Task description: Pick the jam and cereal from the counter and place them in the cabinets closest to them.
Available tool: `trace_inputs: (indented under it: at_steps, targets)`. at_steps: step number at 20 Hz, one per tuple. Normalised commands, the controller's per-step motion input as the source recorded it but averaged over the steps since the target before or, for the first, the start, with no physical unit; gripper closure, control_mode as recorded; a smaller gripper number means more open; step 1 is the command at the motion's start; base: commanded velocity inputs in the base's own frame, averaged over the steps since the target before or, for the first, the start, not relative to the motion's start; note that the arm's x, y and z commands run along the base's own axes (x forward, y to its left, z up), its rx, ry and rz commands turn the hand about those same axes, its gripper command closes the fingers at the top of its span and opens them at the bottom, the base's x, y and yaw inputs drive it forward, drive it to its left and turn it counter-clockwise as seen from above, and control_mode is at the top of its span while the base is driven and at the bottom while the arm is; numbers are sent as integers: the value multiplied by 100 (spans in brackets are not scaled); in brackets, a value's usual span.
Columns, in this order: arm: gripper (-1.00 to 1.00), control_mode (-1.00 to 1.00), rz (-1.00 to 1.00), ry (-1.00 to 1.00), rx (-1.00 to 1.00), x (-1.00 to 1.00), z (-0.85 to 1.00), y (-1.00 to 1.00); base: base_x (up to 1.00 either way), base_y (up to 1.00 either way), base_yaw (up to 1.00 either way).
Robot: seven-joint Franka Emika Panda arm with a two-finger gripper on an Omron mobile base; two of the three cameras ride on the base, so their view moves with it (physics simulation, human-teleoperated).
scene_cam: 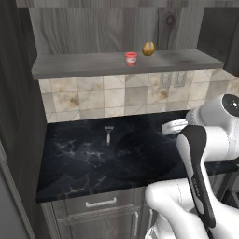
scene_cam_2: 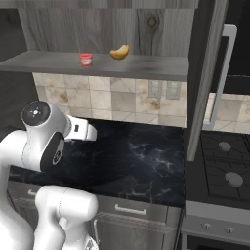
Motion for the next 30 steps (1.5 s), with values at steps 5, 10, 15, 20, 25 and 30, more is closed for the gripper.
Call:
trace_inputs:
  at_steps: [5, 10, 15, 20, 25, 30]
  targets:
    - [-100, 100, 0, 0, 0, 0, 0, 0, -41, -8, 0]
    - [-100, 100, 0, 0, 0, 0, 0, 0, -54, -16, 0]
    - [-100, 100, 0, 0, 0, 0, 0, 0, -51, -14, 0]
    - [-100, 100, 0, 0, 0, 0, 0, 0, -41, -8, 0]
    - [-100, 100, 0, 0, 0, 0, 0, 0, -37, -7, 0]
    - [-100, 100, 0, 0, 0, 0, 0, 0, -27, 0, 0]
